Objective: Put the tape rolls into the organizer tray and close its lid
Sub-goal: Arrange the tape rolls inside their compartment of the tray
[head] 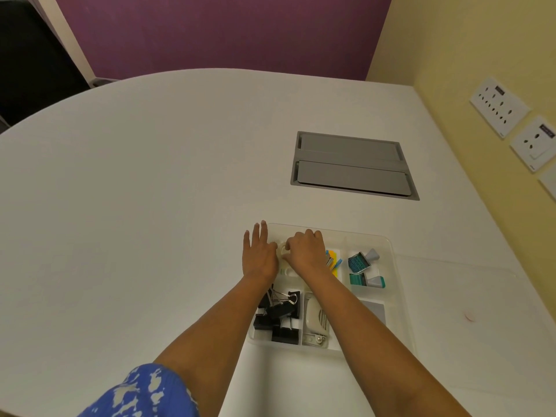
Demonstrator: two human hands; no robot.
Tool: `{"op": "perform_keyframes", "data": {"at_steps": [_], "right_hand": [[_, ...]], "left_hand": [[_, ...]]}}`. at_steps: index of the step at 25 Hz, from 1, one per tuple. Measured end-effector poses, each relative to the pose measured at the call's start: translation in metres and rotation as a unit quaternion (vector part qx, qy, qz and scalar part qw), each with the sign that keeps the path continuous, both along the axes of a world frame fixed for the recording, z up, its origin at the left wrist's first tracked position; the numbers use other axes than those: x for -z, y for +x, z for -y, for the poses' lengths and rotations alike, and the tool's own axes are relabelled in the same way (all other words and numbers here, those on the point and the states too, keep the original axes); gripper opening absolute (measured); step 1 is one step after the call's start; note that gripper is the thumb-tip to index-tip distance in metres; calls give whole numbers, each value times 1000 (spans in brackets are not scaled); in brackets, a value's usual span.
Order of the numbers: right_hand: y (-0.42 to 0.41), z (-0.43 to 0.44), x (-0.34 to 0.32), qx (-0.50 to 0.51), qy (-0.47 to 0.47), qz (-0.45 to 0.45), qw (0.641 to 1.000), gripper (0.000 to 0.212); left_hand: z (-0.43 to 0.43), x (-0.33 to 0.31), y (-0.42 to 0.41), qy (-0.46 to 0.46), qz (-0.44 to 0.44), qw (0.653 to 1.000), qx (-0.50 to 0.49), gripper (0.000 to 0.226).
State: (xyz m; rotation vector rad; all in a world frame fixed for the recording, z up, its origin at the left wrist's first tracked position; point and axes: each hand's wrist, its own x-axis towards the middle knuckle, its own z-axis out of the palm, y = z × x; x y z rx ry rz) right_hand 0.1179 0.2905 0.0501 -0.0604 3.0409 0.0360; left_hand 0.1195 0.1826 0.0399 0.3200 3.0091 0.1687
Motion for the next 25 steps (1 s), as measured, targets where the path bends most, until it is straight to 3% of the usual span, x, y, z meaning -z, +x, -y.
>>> {"op": "perform_keyframes", "data": {"at_steps": [16,19,21,25], "right_hand": [[-1,-2,0,-16,9,-38,999,26],[0,-4,-3,-39,40,-12,998,25],[2,-5,-3,-51,52,2,997,24],[5,-5,-2,-58,65,11,996,25]], "left_hand": [[3,16,2,62,-85,990,90,31],[1,8,-1,-8,-82,991,106,21],[-2,7,-5,-47,-31,991,121,24],[-4,7,-4,-102,-38,983,145,28]]}}
